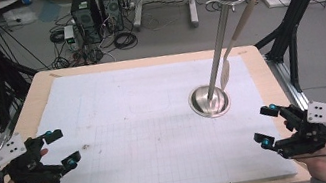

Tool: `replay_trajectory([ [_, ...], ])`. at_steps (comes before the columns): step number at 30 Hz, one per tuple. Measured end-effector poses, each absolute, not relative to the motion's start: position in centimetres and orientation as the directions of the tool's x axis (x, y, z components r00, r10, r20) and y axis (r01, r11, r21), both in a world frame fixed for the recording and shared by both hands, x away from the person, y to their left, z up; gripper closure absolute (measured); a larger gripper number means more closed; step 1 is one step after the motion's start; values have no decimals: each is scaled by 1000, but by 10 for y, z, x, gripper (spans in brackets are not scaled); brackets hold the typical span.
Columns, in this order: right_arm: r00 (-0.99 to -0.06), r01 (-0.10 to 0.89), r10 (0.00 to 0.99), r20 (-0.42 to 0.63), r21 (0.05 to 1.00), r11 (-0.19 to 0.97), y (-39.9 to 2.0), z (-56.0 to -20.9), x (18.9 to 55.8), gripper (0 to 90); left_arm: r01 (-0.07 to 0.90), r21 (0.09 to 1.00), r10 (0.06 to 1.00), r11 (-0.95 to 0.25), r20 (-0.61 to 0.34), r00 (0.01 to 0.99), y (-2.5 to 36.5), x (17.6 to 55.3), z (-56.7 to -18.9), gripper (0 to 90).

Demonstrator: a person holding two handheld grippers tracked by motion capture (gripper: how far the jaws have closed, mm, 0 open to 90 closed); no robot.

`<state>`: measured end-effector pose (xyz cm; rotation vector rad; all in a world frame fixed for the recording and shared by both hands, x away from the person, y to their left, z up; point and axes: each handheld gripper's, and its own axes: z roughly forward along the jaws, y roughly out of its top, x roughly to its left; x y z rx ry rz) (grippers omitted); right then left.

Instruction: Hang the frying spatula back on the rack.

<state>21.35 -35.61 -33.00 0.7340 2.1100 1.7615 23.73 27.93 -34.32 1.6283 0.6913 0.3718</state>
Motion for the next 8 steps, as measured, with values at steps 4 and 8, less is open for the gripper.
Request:
replay_trajectory([
  [4,-829,198,553,87,970,144,-351,-330,214,145,221,974,631,-42,-146,762,282,236,-342,18],
  [8,-833,188,547,81,971,144,-348,-328,214,145,224,973,634,-46,-145,760,282,236,-342,18],
])
